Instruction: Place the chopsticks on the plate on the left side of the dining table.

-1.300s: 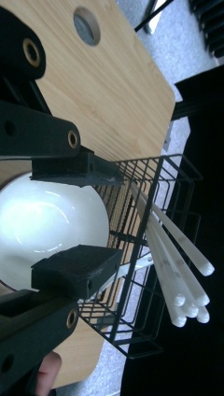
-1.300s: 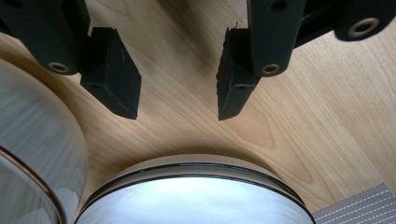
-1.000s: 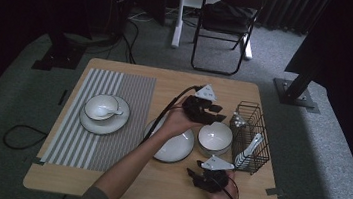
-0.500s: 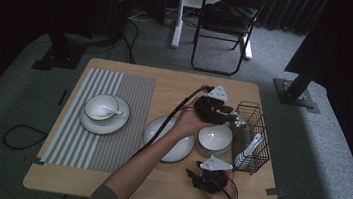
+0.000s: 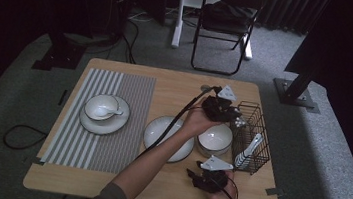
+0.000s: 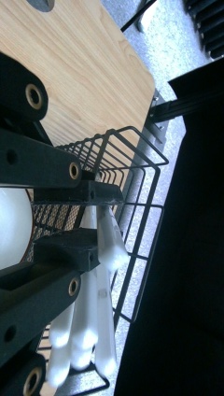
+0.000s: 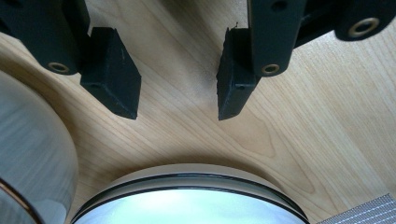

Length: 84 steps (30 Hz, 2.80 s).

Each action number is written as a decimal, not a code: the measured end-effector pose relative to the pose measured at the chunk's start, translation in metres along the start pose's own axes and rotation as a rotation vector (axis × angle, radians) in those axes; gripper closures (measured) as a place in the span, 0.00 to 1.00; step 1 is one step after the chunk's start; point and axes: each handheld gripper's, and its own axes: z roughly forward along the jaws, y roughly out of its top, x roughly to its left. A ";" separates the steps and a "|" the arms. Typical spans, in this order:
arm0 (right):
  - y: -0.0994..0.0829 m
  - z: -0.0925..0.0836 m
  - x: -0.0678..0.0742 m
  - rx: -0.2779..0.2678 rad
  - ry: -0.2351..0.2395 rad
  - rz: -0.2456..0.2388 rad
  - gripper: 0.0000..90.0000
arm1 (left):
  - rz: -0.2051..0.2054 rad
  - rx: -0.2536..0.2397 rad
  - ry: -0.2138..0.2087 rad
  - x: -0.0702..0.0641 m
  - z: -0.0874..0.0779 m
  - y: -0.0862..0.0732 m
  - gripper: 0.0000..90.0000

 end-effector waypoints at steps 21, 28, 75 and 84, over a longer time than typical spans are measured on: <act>0.000 0.000 0.000 -0.002 0.001 -0.005 0.54 | 0.028 0.037 0.104 -0.002 0.014 0.003 0.90; 0.000 0.000 0.000 -0.002 0.003 -0.007 0.54 | 0.040 0.033 0.145 -0.002 0.012 0.002 0.93; 0.001 0.002 0.003 0.012 -0.001 -0.015 0.54 | 0.023 -0.170 0.092 0.028 -0.142 0.008 0.94; 0.001 0.002 0.003 0.013 0.000 -0.020 0.54 | 0.049 -0.159 0.027 0.030 -0.165 -0.005 0.93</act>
